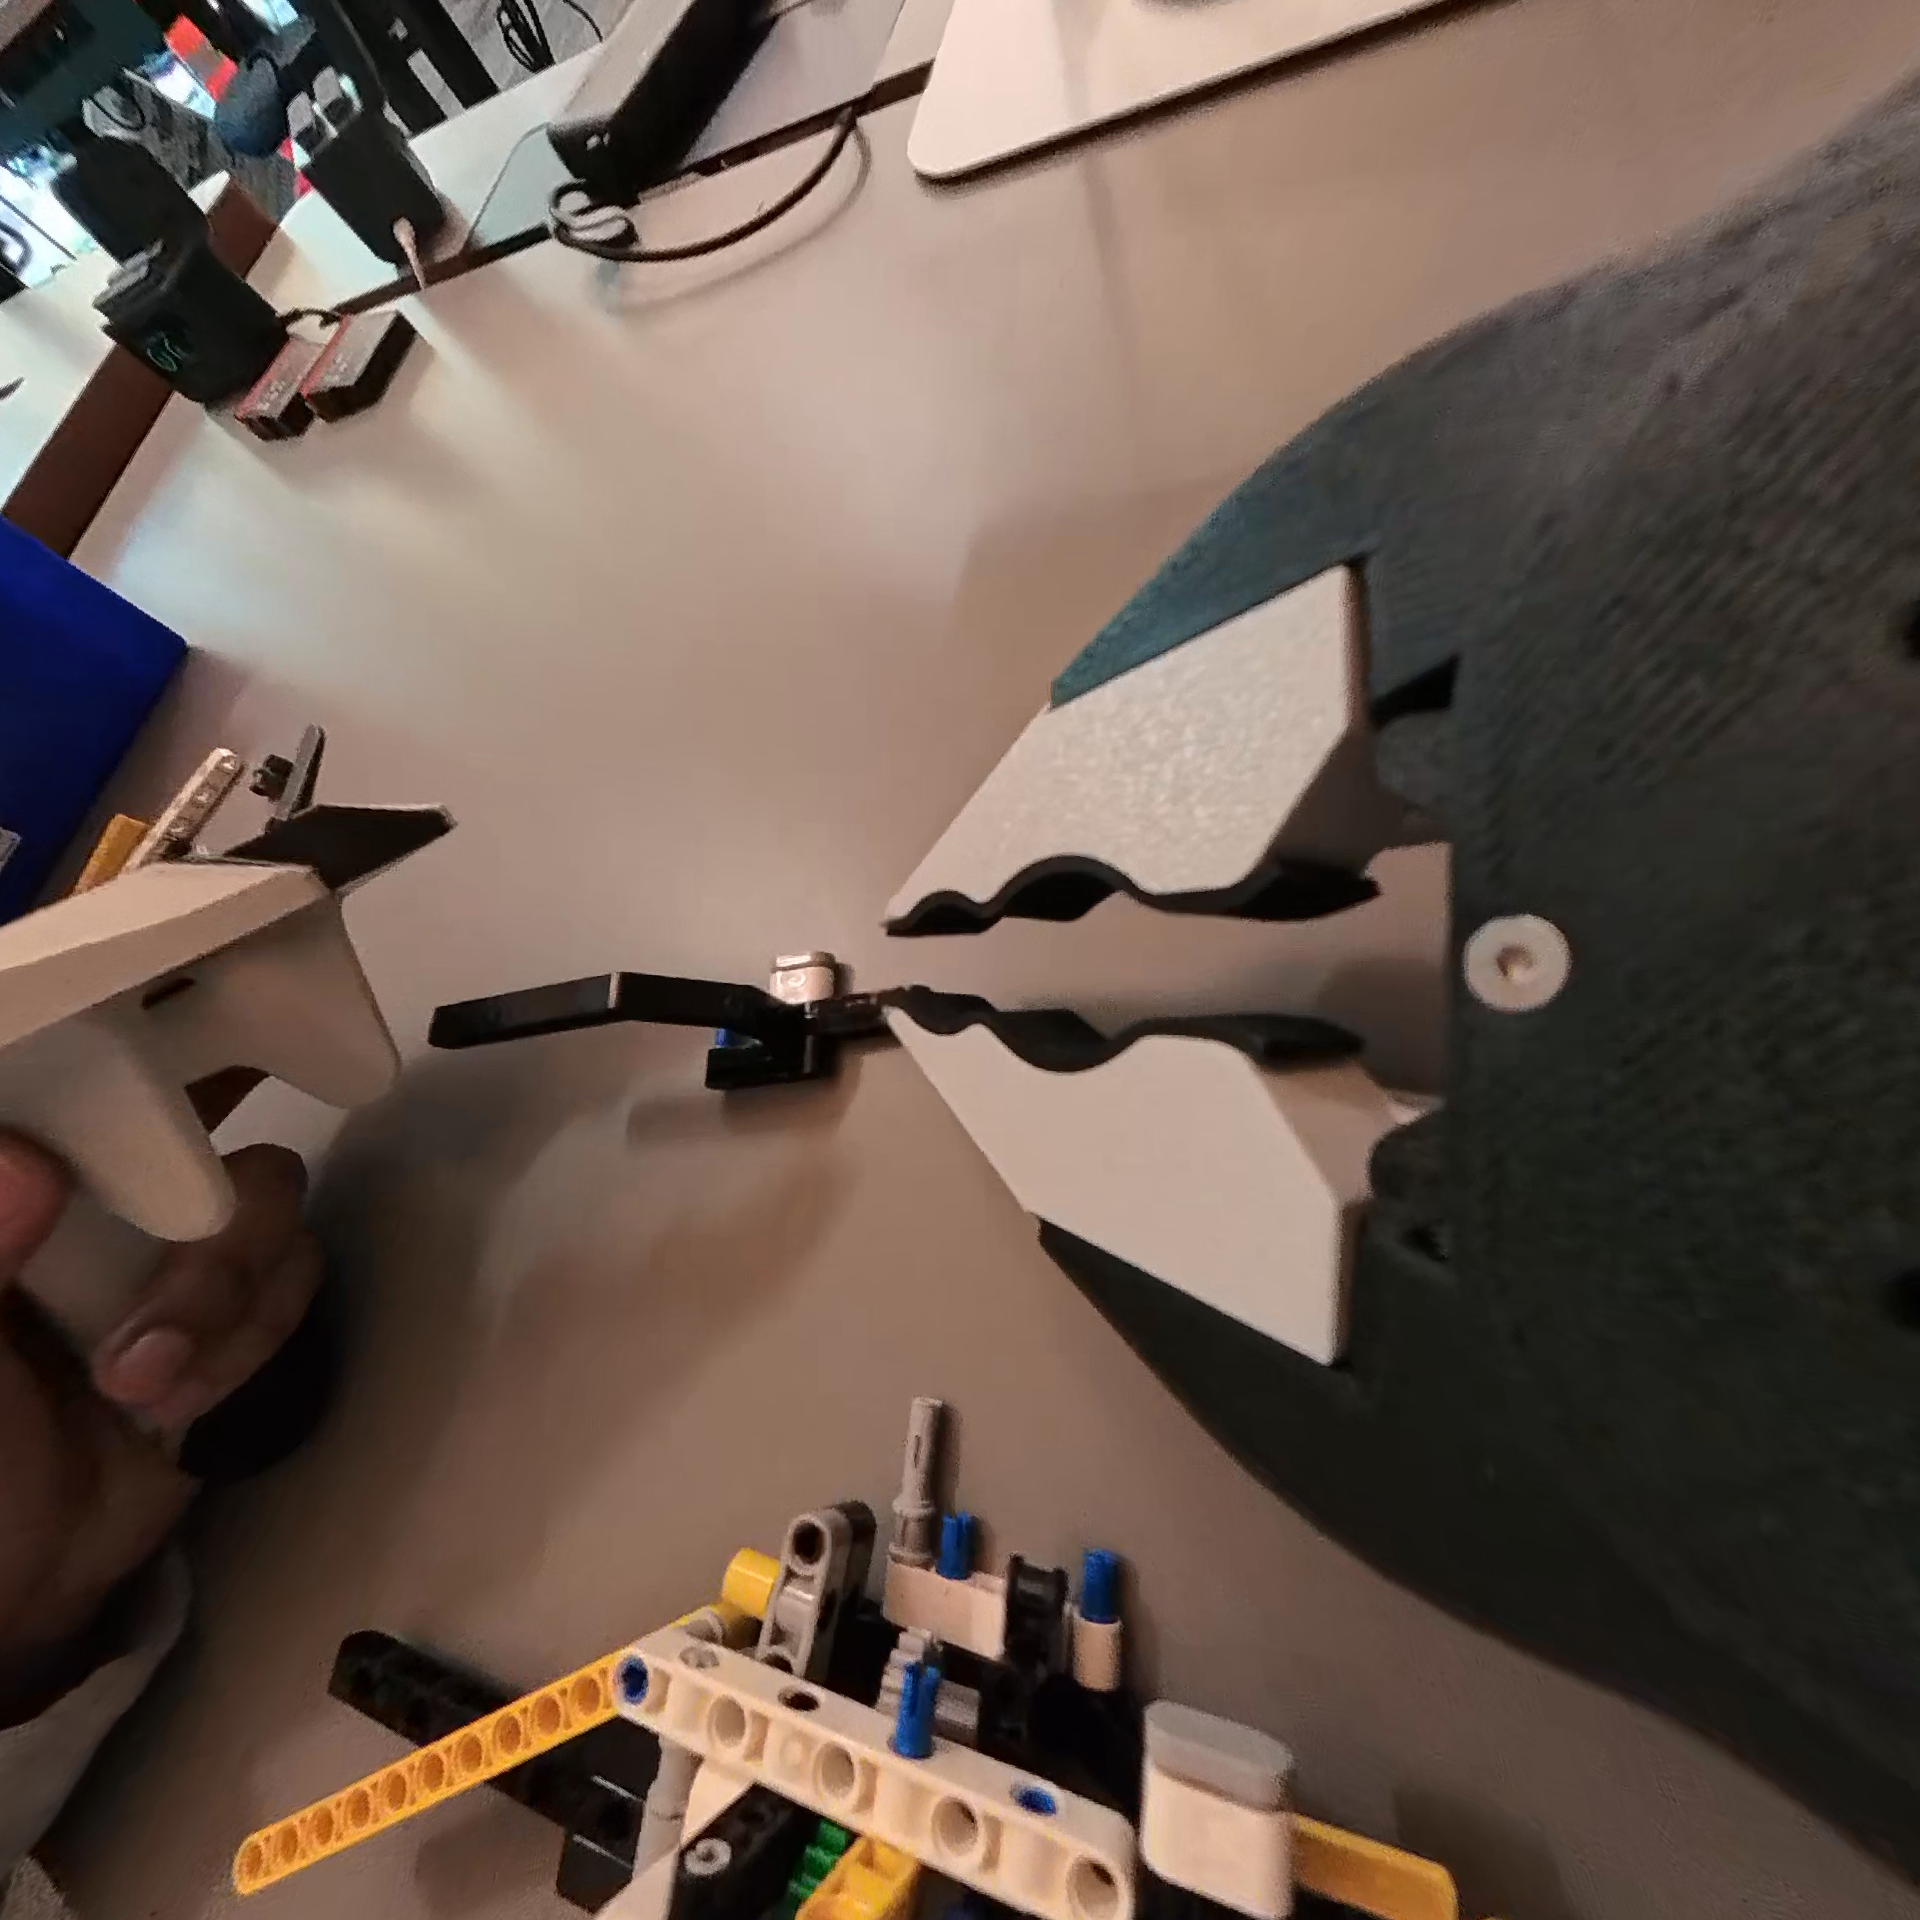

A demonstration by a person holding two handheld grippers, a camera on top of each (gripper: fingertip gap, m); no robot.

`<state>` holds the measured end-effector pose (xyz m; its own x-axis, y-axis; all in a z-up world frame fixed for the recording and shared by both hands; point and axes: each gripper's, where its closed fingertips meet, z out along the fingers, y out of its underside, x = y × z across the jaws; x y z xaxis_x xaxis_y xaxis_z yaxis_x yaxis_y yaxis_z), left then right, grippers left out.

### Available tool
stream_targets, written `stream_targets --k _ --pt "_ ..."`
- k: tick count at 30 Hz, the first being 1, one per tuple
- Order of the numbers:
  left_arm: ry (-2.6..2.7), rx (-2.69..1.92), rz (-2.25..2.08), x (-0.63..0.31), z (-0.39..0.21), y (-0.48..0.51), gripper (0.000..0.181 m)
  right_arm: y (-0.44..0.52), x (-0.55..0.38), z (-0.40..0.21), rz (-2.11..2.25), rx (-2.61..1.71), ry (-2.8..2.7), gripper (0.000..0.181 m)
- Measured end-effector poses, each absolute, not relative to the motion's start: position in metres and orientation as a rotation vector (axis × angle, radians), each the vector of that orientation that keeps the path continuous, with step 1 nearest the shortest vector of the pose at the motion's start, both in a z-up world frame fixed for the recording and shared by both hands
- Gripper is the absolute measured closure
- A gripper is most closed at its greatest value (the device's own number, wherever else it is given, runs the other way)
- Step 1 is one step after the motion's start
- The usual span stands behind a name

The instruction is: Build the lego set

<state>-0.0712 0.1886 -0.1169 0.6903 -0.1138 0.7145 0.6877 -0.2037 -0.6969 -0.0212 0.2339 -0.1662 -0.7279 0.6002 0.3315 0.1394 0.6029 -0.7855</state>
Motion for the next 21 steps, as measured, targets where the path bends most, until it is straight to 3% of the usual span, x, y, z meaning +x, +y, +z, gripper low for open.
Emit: stream_targets --k 21 --pt "-0.481 -1.636 -0.799 -0.07 -0.119 0.19 0.148 0.225 -0.022 -0.184 0.929 -0.571 -2.338 0.169"
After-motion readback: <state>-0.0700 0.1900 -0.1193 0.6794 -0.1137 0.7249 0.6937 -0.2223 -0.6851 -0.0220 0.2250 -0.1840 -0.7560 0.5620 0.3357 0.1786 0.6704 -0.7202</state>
